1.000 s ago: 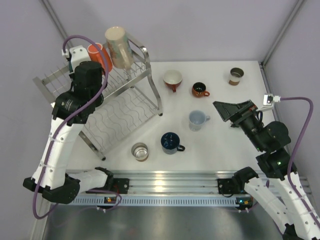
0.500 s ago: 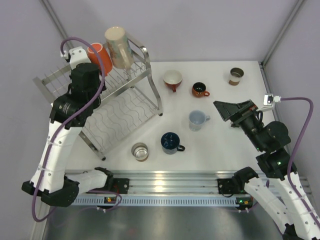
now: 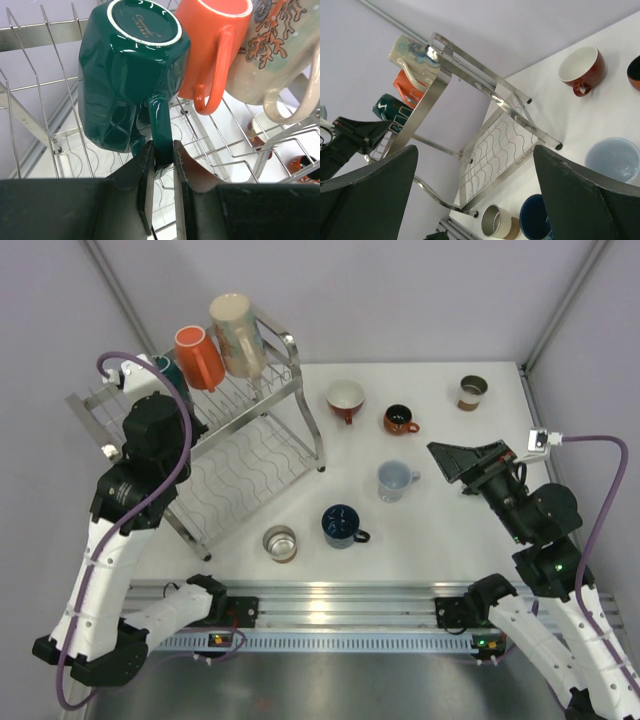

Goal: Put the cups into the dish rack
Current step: Place the cup upside down on the dish rack

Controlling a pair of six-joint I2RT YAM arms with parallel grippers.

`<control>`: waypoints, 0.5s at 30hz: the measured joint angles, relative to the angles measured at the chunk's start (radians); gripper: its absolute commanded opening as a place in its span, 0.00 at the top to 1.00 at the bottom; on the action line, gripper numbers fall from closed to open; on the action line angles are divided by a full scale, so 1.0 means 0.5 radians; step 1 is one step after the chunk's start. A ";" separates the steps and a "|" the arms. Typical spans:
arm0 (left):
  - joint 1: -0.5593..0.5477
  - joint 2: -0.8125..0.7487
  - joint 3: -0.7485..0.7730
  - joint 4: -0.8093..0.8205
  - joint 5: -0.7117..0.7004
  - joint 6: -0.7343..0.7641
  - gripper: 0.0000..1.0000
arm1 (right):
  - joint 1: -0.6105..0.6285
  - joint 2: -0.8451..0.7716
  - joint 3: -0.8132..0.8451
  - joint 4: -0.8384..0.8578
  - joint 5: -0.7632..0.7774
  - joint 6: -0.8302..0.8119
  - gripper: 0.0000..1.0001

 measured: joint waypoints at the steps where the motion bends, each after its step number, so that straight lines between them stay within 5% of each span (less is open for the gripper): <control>1: 0.000 -0.026 -0.031 0.035 0.006 0.000 0.93 | 0.000 -0.002 0.000 -0.001 0.000 0.000 0.01; 4: 0.000 -0.072 -0.085 0.105 0.037 0.000 0.71 | 0.000 -0.008 0.000 -0.002 0.001 -0.001 0.01; 7: 0.000 -0.074 -0.092 0.148 0.063 0.007 0.59 | 0.000 -0.014 0.000 -0.003 0.002 -0.002 0.00; 15: 0.000 -0.082 -0.092 0.227 0.091 0.014 0.53 | 0.000 -0.024 0.000 -0.004 0.002 -0.002 0.01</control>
